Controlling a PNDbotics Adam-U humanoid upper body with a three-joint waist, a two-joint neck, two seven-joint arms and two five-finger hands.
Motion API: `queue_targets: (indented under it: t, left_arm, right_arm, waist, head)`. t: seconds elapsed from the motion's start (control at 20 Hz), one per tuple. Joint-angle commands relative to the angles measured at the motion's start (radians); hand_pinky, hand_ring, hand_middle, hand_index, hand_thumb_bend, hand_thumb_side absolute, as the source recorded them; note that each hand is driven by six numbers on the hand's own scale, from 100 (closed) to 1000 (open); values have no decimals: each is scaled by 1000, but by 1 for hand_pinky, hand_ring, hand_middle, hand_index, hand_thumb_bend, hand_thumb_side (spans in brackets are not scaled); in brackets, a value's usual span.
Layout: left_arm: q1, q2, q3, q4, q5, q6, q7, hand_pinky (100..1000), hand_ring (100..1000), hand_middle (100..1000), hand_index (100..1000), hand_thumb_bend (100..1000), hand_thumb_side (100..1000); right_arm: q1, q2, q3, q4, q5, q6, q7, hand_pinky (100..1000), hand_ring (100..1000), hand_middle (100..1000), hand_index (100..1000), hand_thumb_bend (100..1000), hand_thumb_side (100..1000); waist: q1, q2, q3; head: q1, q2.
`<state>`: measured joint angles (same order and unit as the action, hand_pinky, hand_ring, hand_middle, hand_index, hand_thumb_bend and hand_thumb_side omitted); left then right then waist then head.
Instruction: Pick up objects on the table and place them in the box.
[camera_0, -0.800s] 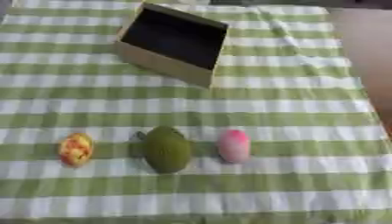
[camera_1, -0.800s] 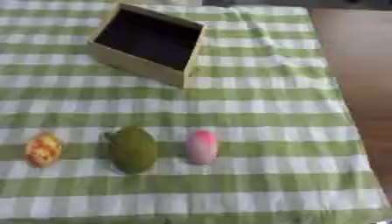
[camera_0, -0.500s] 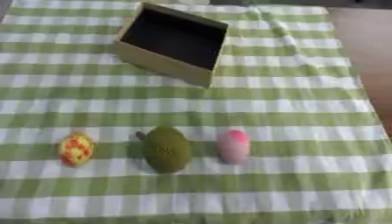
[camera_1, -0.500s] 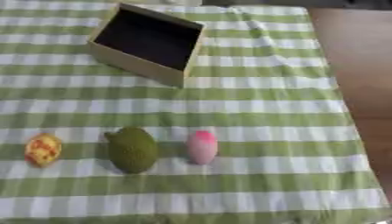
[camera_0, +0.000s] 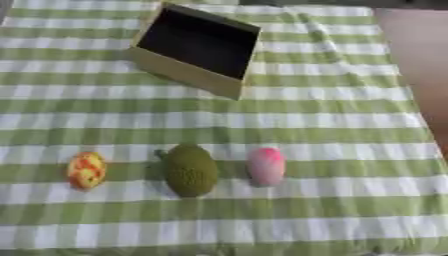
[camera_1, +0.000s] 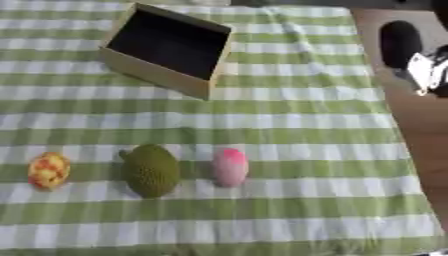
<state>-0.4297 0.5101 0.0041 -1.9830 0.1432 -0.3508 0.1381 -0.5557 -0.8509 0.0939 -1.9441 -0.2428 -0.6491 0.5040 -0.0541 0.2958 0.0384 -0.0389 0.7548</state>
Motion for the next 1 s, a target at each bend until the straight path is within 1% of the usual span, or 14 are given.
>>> queue_targets:
  t: [0.05, 0.1, 0.15, 0.2, 0.25, 0.4, 0.65, 0.8, 1.0]
  left_arm:
    - [-6, 32, 0, -17, 4, -1, -9, 669, 769, 721, 861, 100, 576]
    - [-6, 32, -1, -17, 5, -1, -10, 669, 769, 721, 861, 100, 576]
    - [-6, 32, -2, -17, 6, -1, -12, 669, 769, 721, 861, 100, 576]
    - [-5, 32, -3, -17, 6, 0, -13, 668, 769, 721, 861, 100, 575]
    - [-5, 32, -4, -17, 7, 0, -15, 668, 769, 721, 861, 100, 575]
    - [-7, 31, -7, -17, 10, 1, -19, 669, 769, 722, 861, 100, 575]
    - [-6, 30, -9, -17, 13, 2, -23, 668, 769, 722, 861, 100, 575]
    - [-4, 29, -11, -17, 15, 3, -26, 667, 769, 722, 861, 100, 576]
    - [-2, 26, -14, -17, 18, 6, -32, 667, 768, 722, 862, 100, 575]
  right_arm:
    - [-49, -105, 68, 19, 103, -63, 8, 890, 913, 738, 893, 100, 145]
    - [-65, -119, 93, 22, 129, -75, 10, 891, 915, 744, 896, 100, 134]
    - [-80, -130, 115, 25, 151, -84, 14, 892, 916, 748, 897, 100, 158]
    - [-94, -139, 136, 28, 171, -90, 20, 898, 919, 750, 901, 100, 124]
    - [-107, -144, 157, 32, 190, -94, 29, 898, 919, 754, 901, 100, 176]
    - [-144, -141, 213, 47, 229, -97, 68, 912, 926, 762, 911, 100, 193]
    - [-201, -102, 277, 80, 243, -85, 133, 928, 936, 766, 923, 100, 200]
    - [-222, -71, 305, 104, 254, -68, 172, 943, 947, 770, 937, 100, 256]
    - [-233, -19, 335, 144, 282, -43, 225, 967, 966, 766, 946, 100, 244]
  waist:
    - [-12, -37, 3]
    - [-13, -37, 5]
    - [-13, -37, 6]
    - [-14, -37, 7]
    - [-14, -38, 7]
    - [-15, -38, 11]
    - [-15, -40, 13]
    - [-15, -41, 14]
    - [-14, -41, 16]
  head:
    - [-7, 4]
    - [-9, 4]
    - [-10, 5]
    - [-12, 5]
    - [-14, 6]
    - [-17, 6]
    - [-20, 7]
    - [-21, 8]
    - [-21, 9]
